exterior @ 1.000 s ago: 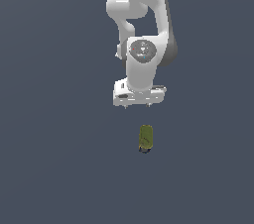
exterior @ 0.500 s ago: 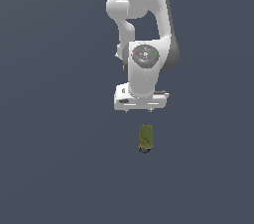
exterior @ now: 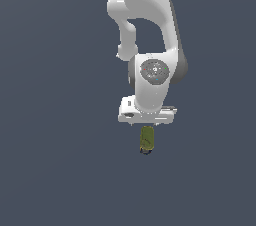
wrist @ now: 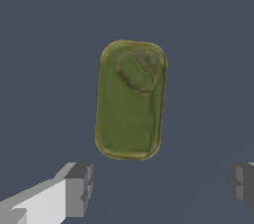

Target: Pick up the object and move it to a goal position.

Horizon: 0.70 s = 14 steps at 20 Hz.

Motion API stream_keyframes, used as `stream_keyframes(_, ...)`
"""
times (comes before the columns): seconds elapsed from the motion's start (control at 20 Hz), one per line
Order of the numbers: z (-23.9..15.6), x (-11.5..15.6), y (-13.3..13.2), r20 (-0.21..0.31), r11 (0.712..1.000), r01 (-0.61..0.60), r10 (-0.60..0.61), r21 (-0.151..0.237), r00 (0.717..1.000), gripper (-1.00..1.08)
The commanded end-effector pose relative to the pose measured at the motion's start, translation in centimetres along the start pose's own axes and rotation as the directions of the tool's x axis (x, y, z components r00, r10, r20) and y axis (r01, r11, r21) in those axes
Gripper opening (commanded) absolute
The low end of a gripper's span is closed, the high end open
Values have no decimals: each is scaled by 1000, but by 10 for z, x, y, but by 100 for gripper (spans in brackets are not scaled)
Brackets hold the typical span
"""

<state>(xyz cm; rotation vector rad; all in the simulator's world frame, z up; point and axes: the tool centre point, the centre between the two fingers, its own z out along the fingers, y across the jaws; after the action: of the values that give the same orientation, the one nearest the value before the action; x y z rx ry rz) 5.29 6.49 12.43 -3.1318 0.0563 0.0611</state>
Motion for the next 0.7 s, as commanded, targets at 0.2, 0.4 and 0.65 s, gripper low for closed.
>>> stream_keyframes(0.2, 9, 27, -11, -25, 999, -45, 45, -4, 999, 100)
stream_keyframes(0.4, 12, 37, -15, -34, 998, -61, 61, -5, 998, 100)
stream_keyframes(0.65, 14, 42, -17, -39, 998, -70, 69, -5, 997, 100)
